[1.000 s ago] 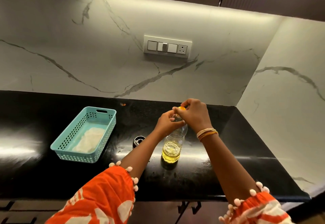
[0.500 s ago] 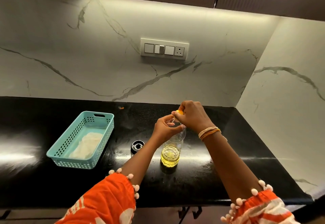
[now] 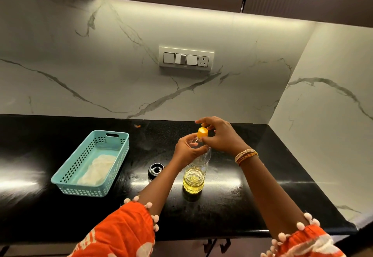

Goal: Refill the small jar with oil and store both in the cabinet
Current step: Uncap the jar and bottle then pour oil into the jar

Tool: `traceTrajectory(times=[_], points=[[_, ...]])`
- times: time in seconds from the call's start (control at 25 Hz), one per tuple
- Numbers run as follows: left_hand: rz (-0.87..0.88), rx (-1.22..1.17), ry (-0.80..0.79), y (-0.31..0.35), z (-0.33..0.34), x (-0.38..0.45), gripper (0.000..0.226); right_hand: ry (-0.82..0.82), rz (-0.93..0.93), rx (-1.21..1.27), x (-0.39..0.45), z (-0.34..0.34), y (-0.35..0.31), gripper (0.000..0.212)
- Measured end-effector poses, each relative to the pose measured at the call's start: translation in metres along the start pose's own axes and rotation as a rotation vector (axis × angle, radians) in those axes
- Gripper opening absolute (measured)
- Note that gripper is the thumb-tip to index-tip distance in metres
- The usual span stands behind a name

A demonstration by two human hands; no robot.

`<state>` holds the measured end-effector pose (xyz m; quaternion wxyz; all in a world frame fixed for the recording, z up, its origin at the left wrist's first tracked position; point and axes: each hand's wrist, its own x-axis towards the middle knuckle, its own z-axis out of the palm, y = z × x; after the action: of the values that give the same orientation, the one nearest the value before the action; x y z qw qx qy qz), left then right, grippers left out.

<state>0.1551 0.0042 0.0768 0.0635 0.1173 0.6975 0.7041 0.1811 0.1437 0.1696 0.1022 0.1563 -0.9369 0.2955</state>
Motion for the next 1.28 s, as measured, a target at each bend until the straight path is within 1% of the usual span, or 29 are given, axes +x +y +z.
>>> traceTrajectory(times=[0.08,0.16,0.28,0.36,0.44,0.52,0.56,0.64,0.76,0.84,0.96,1.0,1.04,1.12,1.2,1.28], points=[[0.005,0.001,-0.006,-0.002,0.0,0.001,0.047,0.115,0.074,0.091,-0.003,0.006,0.0,0.053],[0.015,0.011,-0.006,-0.002,0.0,0.001,0.04,0.211,0.137,0.182,-0.005,0.016,0.001,0.051],[0.023,0.005,-0.004,-0.002,0.0,0.001,0.038,0.286,0.159,0.29,-0.008,0.023,0.001,0.046],[0.025,0.006,-0.006,-0.003,0.0,0.002,0.038,0.272,0.158,0.349,-0.01,0.022,0.001,0.05],[0.03,0.009,-0.003,-0.003,0.001,0.002,0.039,0.233,0.163,0.38,-0.01,0.022,0.001,0.058],[0.032,0.006,-0.002,-0.004,0.001,0.002,0.039,0.228,0.186,0.345,-0.009,0.023,-0.002,0.066],[0.032,0.002,-0.004,-0.004,0.001,0.002,0.037,0.249,0.197,0.323,-0.008,0.025,-0.003,0.067],[0.03,-0.006,-0.001,-0.003,0.001,0.002,0.036,0.303,0.202,0.309,-0.007,0.027,-0.004,0.061],[0.028,-0.014,0.01,-0.004,0.0,0.003,0.04,0.334,0.192,0.353,-0.008,0.028,-0.003,0.052],[0.036,-0.009,0.008,-0.007,0.0,0.005,0.041,0.322,0.184,0.395,-0.009,0.029,-0.002,0.053],[0.052,-0.013,-0.006,-0.007,0.0,0.004,0.034,0.248,0.179,0.426,-0.009,0.033,0.0,0.065],[0.051,-0.018,-0.01,-0.007,-0.001,0.004,0.033,0.253,0.186,0.421,-0.008,0.034,0.0,0.068],[0.043,-0.019,-0.01,-0.006,-0.001,0.004,0.035,0.282,0.193,0.418,-0.008,0.036,-0.001,0.067],[0.021,-0.018,-0.004,-0.006,0.0,0.004,0.046,0.357,0.205,0.427,-0.008,0.037,-0.001,0.06],[0.013,-0.013,0.002,-0.007,0.0,0.004,0.055,0.381,0.212,0.457,-0.009,0.037,-0.001,0.054],[0.028,-0.013,0.002,-0.007,0.0,0.005,0.047,0.355,0.201,0.505,-0.009,0.037,0.001,0.054]])
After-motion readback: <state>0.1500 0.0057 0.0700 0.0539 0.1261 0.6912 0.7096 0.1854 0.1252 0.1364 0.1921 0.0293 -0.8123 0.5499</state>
